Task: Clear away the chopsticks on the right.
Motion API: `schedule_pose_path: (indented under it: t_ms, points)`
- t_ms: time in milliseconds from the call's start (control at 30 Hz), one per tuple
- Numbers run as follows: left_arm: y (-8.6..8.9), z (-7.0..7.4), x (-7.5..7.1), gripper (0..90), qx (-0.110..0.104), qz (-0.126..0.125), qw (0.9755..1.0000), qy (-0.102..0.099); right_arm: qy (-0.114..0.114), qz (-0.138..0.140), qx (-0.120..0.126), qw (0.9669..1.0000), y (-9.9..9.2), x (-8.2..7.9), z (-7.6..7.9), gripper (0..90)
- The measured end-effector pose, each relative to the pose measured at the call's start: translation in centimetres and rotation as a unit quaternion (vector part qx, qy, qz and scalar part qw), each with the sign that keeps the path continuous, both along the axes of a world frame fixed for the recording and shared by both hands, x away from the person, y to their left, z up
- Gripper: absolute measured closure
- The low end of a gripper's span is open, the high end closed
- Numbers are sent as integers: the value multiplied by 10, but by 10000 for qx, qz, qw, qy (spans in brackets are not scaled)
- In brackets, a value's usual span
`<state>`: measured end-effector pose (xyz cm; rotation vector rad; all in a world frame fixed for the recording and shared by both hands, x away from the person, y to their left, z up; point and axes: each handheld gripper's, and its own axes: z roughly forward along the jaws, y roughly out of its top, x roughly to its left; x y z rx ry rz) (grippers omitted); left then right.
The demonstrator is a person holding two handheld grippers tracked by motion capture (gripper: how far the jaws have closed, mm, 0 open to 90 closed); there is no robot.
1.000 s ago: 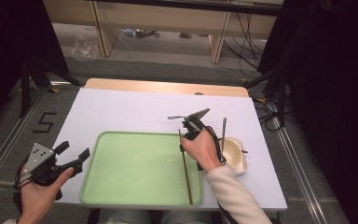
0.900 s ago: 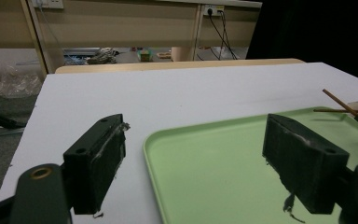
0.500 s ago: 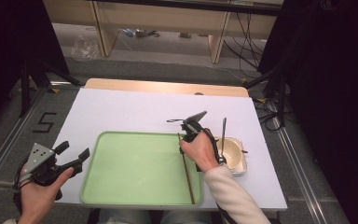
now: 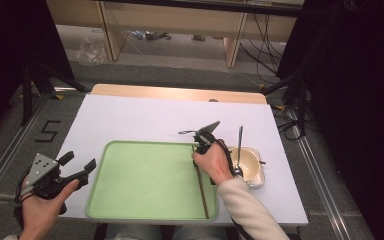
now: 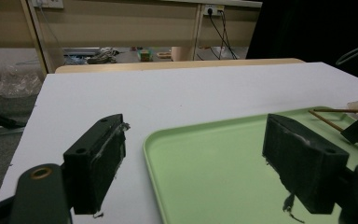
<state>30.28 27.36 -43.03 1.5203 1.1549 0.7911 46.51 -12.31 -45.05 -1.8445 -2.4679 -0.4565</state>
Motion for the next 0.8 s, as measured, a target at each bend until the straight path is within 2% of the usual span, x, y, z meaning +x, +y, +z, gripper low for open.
schedule_pose_path:
  t_ms: [133, 167, 267, 300, 333, 400, 433, 467, 500, 533, 567, 600, 633, 700, 733, 767, 800]
  points:
    - [0, 0, 0, 207, -2, -2, 10000, -1, 75, -77, -25, 9999, 1, 0, -3, 849]
    - [0, 0, 0, 207, 2, -3, 10000, 1, 4, 48, -77, 10000, 0, 0, -3, 847]
    - [0, 0, 0, 207, -5, 0, 10000, 2, -17, 92, -78, 9999, 0, 0, -3, 832]
    - [0, 0, 0, 207, 2, -3, 10000, 1, 151, -129, -79, 9998, 3, -1, -1, 825]
    - [0, 0, 0, 207, 4, -7, 10000, 2, 226, -207, -82, 9995, 4, -2, 0, 820]
    - [0, 0, 0, 207, 2, -3, 10000, 1, 173, -201, -103, 9996, 4, -2, -1, 808]
    - [0, 0, 0, 207, -1, 0, 10000, 3, -48, -103, -84, 9999, 3, -1, -3, 805]
    - [0, 0, 0, 207, -3, 1, 10000, 1, -103, 188, -114, 9997, -1, 0, -2, 802]
    - [0, 0, 0, 207, -6, 1, 10000, 3, -60, 77, -102, 9999, 1, 0, -1, 799]
    - [0, 0, 0, 207, -3, -1, 10000, 1, 171, -145, -85, 9997, 4, -2, 3, 793]
    - [0, 0, 0, 207, -6, 0, 10000, 2, -99, 108, -93, 9999, 0, 0, 2, 784]
    - [0, 0, 0, 207, -9, 1, 10000, 1, -246, 400, -89, 9989, -3, 2, 3, 777]
    - [0, 0, 0, 207, 0, 0, 10000, -1, -100, -30, -35, 9999, 2, -1, 8, 770]
    - [0, 0, 0, 207, 0, 1, 10000, 1, -407, 284, -82, 9987, -3, 1, 12, 757]
    - [0, 0, 0, 207, 4, -2, 10000, 0, -461, 360, -64, 9983, -5, 1, 16, 749]
    - [0, 0, 0, 207, 12, -4, 10000, -3, -493, 311, -44, 9983, -5, 0, 20, 739]
    - [0, 0, 0, 207, 31, -9, 10000, -8, -607, 421, -100, 9972, -6, 1, 21, 727]
